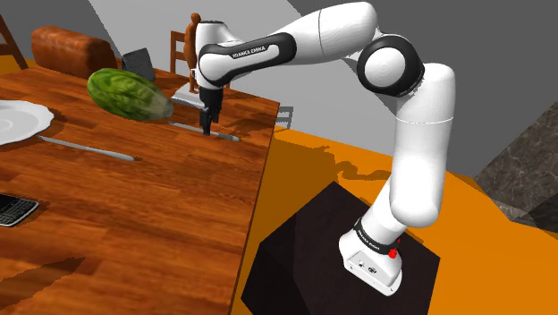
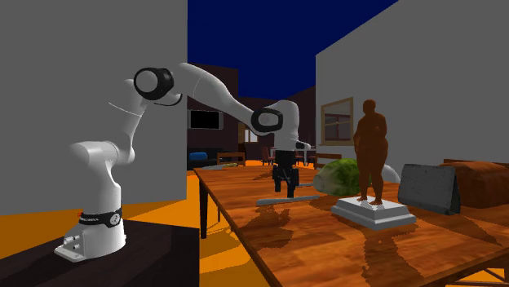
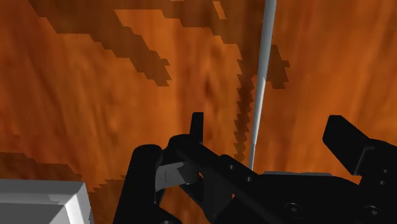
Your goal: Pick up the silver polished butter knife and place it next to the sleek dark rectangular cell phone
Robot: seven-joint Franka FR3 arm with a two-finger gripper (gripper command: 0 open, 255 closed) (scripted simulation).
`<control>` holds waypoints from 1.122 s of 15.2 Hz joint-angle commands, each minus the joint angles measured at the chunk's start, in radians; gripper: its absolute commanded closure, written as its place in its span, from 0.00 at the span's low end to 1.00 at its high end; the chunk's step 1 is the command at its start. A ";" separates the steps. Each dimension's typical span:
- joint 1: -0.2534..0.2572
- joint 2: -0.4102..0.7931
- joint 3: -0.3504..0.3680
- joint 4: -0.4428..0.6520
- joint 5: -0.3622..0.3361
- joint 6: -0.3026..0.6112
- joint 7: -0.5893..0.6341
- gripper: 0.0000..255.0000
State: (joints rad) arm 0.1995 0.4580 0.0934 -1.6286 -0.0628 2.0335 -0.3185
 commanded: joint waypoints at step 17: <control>0.000 0.003 0.000 -0.006 0.000 0.009 0.000 1.00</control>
State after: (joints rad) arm 0.1990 0.4609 0.0930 -1.6343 -0.0632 2.0427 -0.3188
